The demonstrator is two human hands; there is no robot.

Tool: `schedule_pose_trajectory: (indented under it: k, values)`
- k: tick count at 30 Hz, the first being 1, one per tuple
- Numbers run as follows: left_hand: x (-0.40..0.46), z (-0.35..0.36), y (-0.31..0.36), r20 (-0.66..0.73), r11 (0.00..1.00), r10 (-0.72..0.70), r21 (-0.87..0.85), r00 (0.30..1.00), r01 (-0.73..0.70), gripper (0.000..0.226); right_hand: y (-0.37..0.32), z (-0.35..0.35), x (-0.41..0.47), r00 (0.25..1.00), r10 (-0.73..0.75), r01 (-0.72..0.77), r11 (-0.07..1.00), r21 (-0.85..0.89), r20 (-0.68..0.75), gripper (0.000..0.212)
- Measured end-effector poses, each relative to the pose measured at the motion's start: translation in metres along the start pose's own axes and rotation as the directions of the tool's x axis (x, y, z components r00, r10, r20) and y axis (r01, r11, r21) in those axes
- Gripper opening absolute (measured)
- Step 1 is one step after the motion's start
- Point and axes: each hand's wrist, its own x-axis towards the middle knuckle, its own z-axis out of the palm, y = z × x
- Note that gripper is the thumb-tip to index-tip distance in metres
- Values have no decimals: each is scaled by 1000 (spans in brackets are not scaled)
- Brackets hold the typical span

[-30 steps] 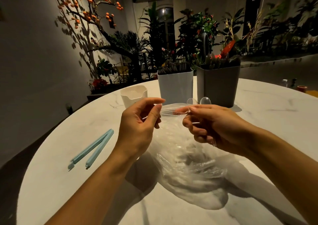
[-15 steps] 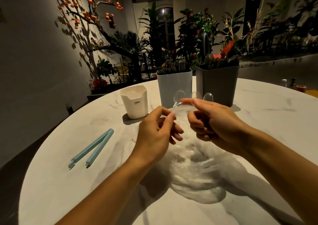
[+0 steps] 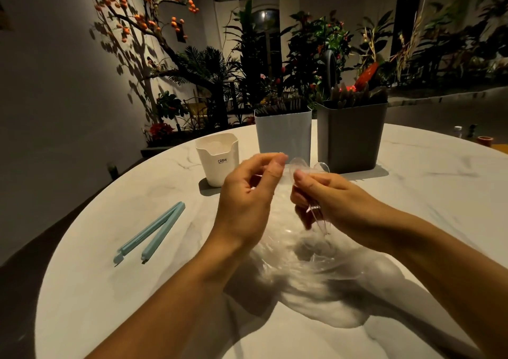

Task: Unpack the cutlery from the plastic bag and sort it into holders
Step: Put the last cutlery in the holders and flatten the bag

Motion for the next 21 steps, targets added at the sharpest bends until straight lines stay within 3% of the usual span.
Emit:
schedule_pose_trajectory:
  k: [3,5,9,13,15,18,21]
  values:
    - [-2,0,1,61,996,-72,-39,996,74,23,-2,4,-5,995,13,-11,1000,-23,97,43]
    - [-2,-2,-1,23,997,-74,-9,997,74,9,-4,5,-4,998,33,-29,996,-79,51,38]
    - [-2,-4,-8,-6,993,-76,92,997,76,8,-1,9,-2,995,98,-96,993,-73,27,31]
    - [-6,-3,-9,46,989,-57,142,997,50,2,5,11,-3,1000,-10,17,969,-247,29,14]
    - [-6,-3,-10,65,983,-38,183,997,26,6,5,9,-3,998,-34,45,968,-246,49,11]
    - [-5,-4,-12,64,983,-33,180,997,21,11,3,4,-1,995,5,14,982,-190,97,22]
    - [-4,-4,-10,81,985,-36,169,996,22,13,4,1,-4,986,40,-3,974,-226,161,49]
